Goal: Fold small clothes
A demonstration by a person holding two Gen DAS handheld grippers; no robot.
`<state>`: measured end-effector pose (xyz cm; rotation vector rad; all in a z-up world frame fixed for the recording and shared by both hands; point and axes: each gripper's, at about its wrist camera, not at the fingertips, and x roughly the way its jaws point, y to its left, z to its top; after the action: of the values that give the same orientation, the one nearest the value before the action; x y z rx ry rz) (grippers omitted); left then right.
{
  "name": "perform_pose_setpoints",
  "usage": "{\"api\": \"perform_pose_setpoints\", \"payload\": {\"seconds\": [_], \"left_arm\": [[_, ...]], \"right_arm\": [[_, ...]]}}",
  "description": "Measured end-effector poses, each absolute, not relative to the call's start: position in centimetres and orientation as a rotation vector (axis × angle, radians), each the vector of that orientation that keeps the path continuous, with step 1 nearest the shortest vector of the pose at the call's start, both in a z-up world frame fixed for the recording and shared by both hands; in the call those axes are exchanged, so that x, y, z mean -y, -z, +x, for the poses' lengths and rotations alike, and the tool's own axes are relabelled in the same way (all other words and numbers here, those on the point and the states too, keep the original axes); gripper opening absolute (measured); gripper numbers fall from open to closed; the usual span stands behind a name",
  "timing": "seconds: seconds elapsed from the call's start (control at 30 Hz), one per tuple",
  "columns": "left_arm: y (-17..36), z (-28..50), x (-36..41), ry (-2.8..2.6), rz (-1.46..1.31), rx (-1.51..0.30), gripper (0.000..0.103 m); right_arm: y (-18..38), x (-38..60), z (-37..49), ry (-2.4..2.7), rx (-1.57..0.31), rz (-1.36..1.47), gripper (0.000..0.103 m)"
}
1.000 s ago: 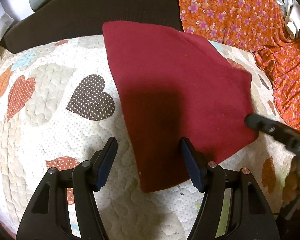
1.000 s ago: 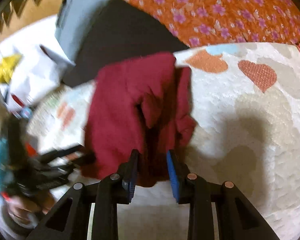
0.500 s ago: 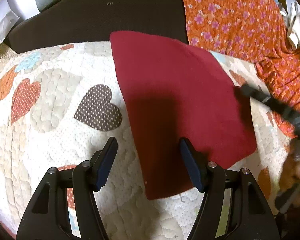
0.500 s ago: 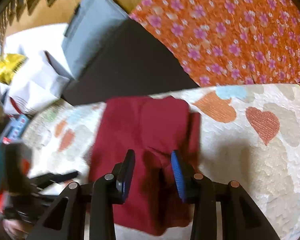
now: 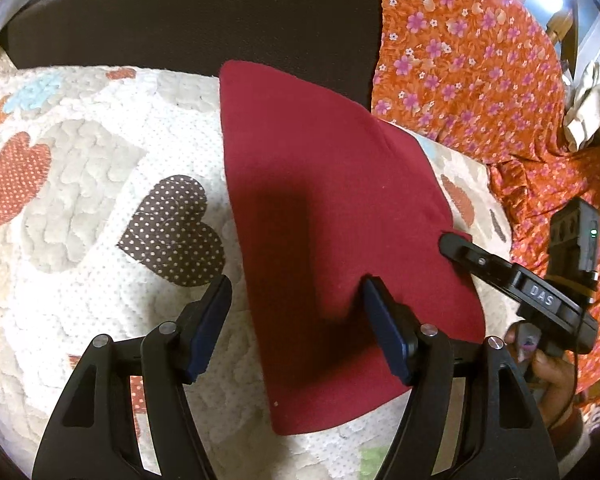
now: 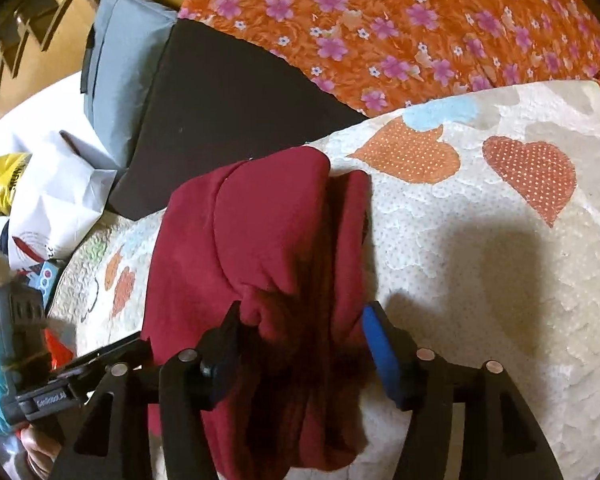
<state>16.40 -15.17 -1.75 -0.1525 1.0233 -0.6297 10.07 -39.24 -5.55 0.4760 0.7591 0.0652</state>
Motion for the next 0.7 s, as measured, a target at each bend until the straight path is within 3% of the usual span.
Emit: {"api": "perform_pose_setpoints", "payload": {"seconds": [0.43, 0.47, 0.57, 0.7], "left_arm": [[1.8, 17.3, 15.8, 0.625, -0.144, -1.022, 0.072], [1.9, 17.4, 15.8, 0.626, -0.145, -1.022, 0.072], [2.0, 17.7, 15.7, 0.628, -0.151, -1.028, 0.074], [2.1, 18.1, 15.8, 0.621, -0.154, -1.028, 0.076]], "right_arm": [[4.2, 38.4, 11.6, -0.029, -0.754, 0.426, 0.062], [4.1, 38.3, 11.8, -0.033, -0.753, 0.417, 0.06], [3.5, 37.5, 12.7, -0.025, -0.756, 0.348, 0.036], [3.2, 36.6, 14.0, -0.035, -0.76, 0.294, 0.017]]}}
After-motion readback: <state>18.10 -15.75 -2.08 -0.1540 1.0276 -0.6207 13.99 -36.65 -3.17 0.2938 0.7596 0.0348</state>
